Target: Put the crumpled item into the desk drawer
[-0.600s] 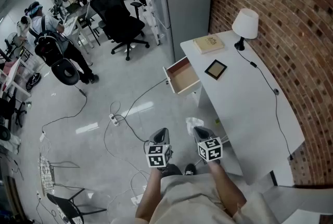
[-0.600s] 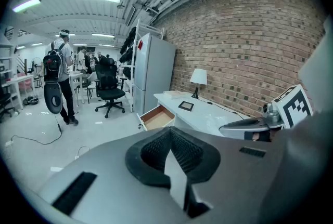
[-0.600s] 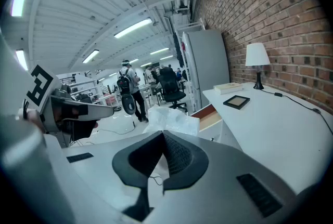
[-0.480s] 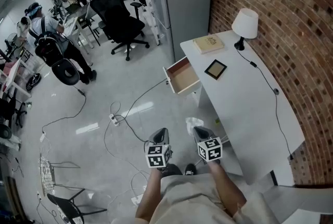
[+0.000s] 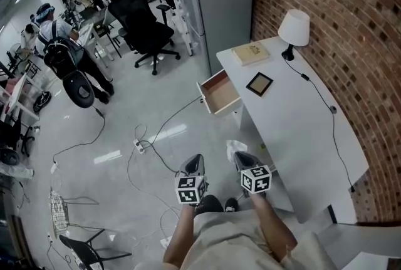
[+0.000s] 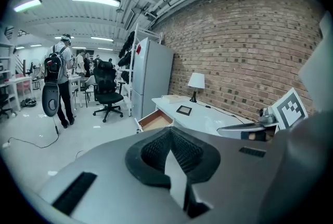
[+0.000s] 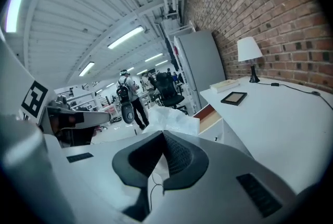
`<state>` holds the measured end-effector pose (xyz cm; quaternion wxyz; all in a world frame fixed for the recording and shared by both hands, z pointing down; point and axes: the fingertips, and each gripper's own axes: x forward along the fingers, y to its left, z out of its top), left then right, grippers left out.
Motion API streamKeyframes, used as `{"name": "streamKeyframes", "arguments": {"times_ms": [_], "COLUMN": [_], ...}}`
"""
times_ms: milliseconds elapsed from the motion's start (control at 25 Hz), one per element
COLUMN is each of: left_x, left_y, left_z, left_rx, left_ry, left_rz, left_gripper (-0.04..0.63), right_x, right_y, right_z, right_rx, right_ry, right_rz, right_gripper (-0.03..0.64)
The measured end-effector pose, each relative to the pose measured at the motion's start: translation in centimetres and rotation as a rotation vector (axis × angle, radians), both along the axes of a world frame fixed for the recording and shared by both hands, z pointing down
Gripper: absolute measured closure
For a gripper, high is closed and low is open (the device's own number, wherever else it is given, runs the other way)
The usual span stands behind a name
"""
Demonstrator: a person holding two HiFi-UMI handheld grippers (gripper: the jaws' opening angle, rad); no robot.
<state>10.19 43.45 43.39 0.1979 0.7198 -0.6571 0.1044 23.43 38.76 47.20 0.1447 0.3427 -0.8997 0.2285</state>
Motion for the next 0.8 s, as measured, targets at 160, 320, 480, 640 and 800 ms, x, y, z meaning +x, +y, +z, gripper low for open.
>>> {"name": "streamKeyframes", "arguments": {"times_ms": [160, 320, 480, 640, 800], "left_x": [-0.1, -0.9, -2.2, -3.4, -5.6], "left_y": [-0.1, -0.7, -2.7, -5.8, -9.1], "left_z": [0.1, 0.4, 0.7, 0.2, 0.6], "left_rx": [-0.004, -0.003, 0.002, 0.002, -0.001], "left_ry": [-0.038, -0.051, -0.056, 0.018, 0.053], "left_rz": [0.022, 0.013, 0.013, 0.027, 0.045], "left_gripper": [0.580, 0.580, 0.580, 0.580, 0.580], "right_x": [-0.1, -0.4, -1.4, -2.6, -4.7], "right_y": [-0.5, -1.1, -2.9, -5.7, -8.3], "right_z": [0.1, 0.3, 0.4, 0.3, 0.7], "right_rx": [-0.007, -0.026, -0.036, -0.040, -0.062], "right_ry": [-0.020, -0.035, -0.034, -0.030, -0.024], "right_rz": [0.005, 0.014, 0.025, 0.040, 0.054], "right_gripper": [0.591, 0.591, 0.591, 0.591, 0.591]}}
